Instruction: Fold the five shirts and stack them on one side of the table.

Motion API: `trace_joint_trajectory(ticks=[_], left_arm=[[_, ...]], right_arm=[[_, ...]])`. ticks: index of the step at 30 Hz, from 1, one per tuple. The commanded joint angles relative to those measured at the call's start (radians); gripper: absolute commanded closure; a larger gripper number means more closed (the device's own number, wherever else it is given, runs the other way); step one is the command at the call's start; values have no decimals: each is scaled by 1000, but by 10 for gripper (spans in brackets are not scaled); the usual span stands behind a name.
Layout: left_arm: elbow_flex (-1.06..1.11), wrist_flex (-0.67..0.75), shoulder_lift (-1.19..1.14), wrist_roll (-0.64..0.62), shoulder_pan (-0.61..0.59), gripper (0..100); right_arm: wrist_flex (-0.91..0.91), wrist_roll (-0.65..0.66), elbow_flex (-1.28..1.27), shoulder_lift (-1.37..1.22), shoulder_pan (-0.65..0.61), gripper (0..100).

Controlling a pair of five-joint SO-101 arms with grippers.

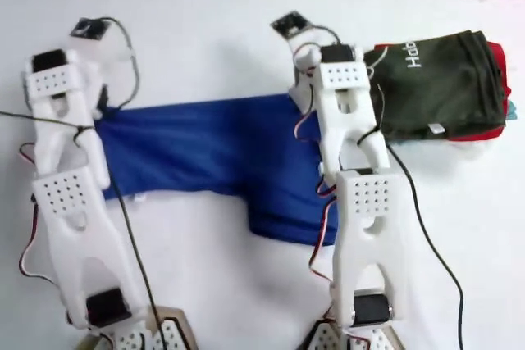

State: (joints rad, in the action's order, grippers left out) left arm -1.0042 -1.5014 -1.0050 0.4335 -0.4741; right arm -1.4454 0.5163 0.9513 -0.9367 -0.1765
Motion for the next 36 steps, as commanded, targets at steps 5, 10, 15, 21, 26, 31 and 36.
trace_joint_trajectory(ticks=[5,10,15,21,26,31,36], left_arm=[[-318,-232,11,-3,0,970],[-412,-288,17,-6,6,974],[-387,-290,17,-6,5,976],[-240,-290,130,-6,2,976],[7,-290,351,-3,9,976],[291,-245,566,23,48,976],[717,-26,732,28,57,976]], right_arm=[[-272,-8,362,13,-13,971],[-326,-8,466,21,4,972],[-326,-75,446,59,-13,972],[-326,-89,299,228,-76,967],[-326,-91,104,421,-124,967],[-326,-91,-141,639,-162,967],[-323,-86,-448,842,-194,967]])
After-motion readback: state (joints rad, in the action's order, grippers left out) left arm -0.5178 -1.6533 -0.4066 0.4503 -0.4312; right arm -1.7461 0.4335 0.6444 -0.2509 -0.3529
